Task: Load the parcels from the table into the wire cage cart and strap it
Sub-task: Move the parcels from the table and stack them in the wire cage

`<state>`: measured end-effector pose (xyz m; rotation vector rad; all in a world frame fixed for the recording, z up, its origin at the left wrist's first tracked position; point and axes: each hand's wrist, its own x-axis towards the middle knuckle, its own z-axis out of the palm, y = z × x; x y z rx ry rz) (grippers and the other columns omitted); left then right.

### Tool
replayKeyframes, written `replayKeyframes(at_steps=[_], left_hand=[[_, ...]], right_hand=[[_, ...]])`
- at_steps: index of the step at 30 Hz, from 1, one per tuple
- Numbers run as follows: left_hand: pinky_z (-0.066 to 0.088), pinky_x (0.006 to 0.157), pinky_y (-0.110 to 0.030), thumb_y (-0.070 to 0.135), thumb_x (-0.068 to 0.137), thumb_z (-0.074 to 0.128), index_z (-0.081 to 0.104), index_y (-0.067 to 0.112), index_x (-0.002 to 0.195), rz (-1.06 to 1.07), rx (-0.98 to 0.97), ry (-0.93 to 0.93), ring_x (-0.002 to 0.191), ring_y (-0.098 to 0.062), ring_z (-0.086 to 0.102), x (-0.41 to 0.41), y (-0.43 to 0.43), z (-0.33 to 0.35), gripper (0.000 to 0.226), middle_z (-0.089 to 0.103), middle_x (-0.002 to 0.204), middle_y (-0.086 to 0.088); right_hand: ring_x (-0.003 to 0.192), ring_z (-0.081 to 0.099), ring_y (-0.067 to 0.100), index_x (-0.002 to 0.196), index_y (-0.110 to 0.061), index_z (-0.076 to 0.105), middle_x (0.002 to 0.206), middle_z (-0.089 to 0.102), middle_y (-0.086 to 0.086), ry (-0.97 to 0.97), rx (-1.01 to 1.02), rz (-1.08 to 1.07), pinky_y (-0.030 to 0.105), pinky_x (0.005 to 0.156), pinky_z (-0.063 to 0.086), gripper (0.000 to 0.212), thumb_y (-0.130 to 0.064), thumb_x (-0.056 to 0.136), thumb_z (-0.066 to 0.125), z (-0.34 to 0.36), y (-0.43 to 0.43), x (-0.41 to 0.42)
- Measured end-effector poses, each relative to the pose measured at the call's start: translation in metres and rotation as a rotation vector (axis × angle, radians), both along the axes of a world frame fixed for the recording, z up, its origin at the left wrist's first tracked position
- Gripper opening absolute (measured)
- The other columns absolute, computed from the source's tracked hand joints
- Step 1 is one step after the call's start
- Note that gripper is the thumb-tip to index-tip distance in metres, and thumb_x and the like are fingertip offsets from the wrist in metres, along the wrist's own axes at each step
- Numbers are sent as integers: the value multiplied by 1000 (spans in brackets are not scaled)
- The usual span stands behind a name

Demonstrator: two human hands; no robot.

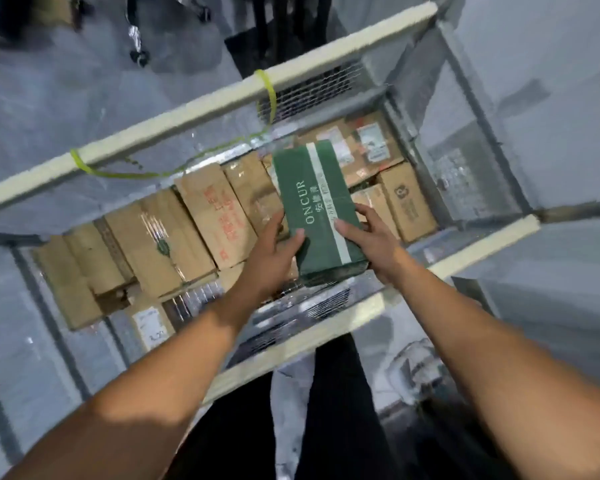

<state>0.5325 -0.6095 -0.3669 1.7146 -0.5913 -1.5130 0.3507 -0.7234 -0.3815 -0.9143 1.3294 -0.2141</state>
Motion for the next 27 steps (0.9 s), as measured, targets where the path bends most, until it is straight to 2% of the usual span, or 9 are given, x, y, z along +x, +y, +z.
replayKeyframes(at_steps=[2, 5, 10, 14, 17, 19, 23, 26, 27], left_hand=[[38, 120, -49, 49, 104, 56, 36, 40, 157, -65, 24, -144, 141, -15, 49, 6, -19, -42, 58, 51, 154, 6], [25, 125, -48, 53, 103, 53, 28, 31, 163, -195, 158, -520, 152, -28, 28, 16, -42, -107, 68, 33, 165, -8], [25, 123, -51, 49, 102, 57, 34, 19, 161, -214, 139, -876, 148, -41, 29, 31, -82, -195, 70, 37, 160, -24], [24, 123, -55, 61, 101, 49, 30, 27, 163, -240, 151, -907, 151, -44, 25, 27, -104, -255, 73, 31, 164, -22], [12, 127, -54, 66, 100, 44, 20, 37, 164, -247, 286, -911, 157, -43, 7, 18, -114, -282, 74, 16, 172, -13], [7, 128, -52, 66, 100, 42, 15, 39, 164, -257, 349, -919, 159, -39, 0, 15, -118, -286, 74, 11, 173, -9], [6, 128, -52, 61, 101, 44, 9, 40, 164, -259, 409, -874, 159, -39, 1, 16, -124, -260, 75, 10, 173, -6], [6, 128, -53, 63, 102, 40, 8, 38, 165, -311, 405, -850, 159, -38, 3, 13, -122, -211, 75, 9, 174, -4], [7, 128, -53, 64, 102, 39, 9, 38, 165, -335, 388, -850, 159, -38, 4, 10, -121, -191, 75, 11, 174, -4]], right_hand=[[106, 74, 24, 137, -27, 54, 116, 74, 3, 13, -2, 46, 41, 89, 63, 66, -32, 80, 87, -49, -28, -2], [114, 70, 23, 141, -26, 51, 124, 70, 4, -4, -11, 132, 37, 91, 62, 60, -27, 89, 83, -122, -73, 2], [106, 74, 8, 139, -35, 51, 117, 74, -19, -34, -53, 263, 23, 80, 60, 65, -40, 85, 86, -225, -116, 26], [109, 67, -7, 144, -38, 47, 117, 70, -31, -25, -78, 359, 15, 82, 57, 71, -50, 84, 82, -277, -126, 39], [137, 53, 9, 154, -36, 41, 148, 58, -9, 11, -163, 422, 37, 113, 47, 73, -48, 91, 76, -298, -130, 46], [143, 46, 16, 159, -29, 36, 156, 48, -1, 63, -230, 472, 38, 119, 39, 75, -44, 96, 72, -297, -133, 54], [150, 35, 28, 163, -32, 28, 163, 35, 6, 212, -278, 626, 44, 123, 32, 77, -53, 98, 64, -261, -139, 62], [151, 34, 27, 161, -35, 32, 166, 31, 2, 261, -244, 584, 33, 116, 26, 72, -59, 98, 58, -209, -143, 49], [149, 37, 27, 160, -35, 34, 166, 31, 1, 262, -234, 570, 34, 116, 27, 70, -60, 98, 57, -188, -143, 42]])
